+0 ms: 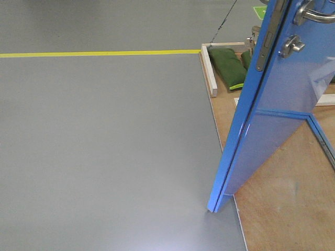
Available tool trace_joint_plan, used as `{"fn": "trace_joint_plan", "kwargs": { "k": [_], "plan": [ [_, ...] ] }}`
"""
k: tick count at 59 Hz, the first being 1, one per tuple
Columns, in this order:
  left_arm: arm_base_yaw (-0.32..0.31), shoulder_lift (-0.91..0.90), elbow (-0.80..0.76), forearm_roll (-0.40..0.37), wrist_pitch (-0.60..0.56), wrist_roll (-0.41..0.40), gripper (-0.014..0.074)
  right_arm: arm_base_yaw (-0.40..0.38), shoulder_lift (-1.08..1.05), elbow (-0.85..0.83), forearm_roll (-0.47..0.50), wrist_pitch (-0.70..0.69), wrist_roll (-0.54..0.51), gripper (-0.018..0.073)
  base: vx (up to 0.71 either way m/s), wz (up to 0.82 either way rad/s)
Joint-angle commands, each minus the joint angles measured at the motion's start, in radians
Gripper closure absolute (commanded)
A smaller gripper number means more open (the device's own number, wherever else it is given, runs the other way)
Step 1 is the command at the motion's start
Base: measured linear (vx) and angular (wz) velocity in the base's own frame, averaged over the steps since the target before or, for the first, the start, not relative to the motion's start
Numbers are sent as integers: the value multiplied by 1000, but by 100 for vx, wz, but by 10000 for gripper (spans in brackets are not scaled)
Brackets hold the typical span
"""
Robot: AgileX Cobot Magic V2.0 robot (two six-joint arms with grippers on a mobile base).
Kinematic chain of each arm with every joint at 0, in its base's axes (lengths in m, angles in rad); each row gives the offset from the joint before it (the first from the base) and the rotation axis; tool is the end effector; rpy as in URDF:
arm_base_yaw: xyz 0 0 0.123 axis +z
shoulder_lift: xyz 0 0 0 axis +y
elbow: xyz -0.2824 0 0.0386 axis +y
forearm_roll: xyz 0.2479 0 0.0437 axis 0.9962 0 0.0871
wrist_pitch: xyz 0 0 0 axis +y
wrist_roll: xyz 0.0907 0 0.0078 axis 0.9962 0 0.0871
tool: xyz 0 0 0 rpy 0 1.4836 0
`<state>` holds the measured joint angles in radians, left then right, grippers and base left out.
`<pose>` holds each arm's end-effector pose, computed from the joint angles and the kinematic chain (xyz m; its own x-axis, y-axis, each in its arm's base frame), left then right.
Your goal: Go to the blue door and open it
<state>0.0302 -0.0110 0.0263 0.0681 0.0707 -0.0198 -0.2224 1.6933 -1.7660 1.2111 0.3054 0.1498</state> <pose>0.0567 0.0022 0.1984 -0.0003 0.0481 -0.9988 -0.0350 0.9982 0.0481 0.3998 -0.0640 0.4644 -0.0502 0.9702 -0.2371 -0.0609 0.2340 0.9703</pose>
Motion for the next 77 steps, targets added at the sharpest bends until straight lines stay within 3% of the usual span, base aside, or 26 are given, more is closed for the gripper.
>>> {"fn": "trace_joint_plan", "kwargs": {
  "k": [1,77],
  "plan": [
    [1,-13,-27,-2,-81,-7,524,0,-48,-33,18,-35,-14,561,0,0],
    [1,-13,-27,-2,-81,-7,524,0,-48,-31,15,-32,-14,561,0,0]
  ]
}}
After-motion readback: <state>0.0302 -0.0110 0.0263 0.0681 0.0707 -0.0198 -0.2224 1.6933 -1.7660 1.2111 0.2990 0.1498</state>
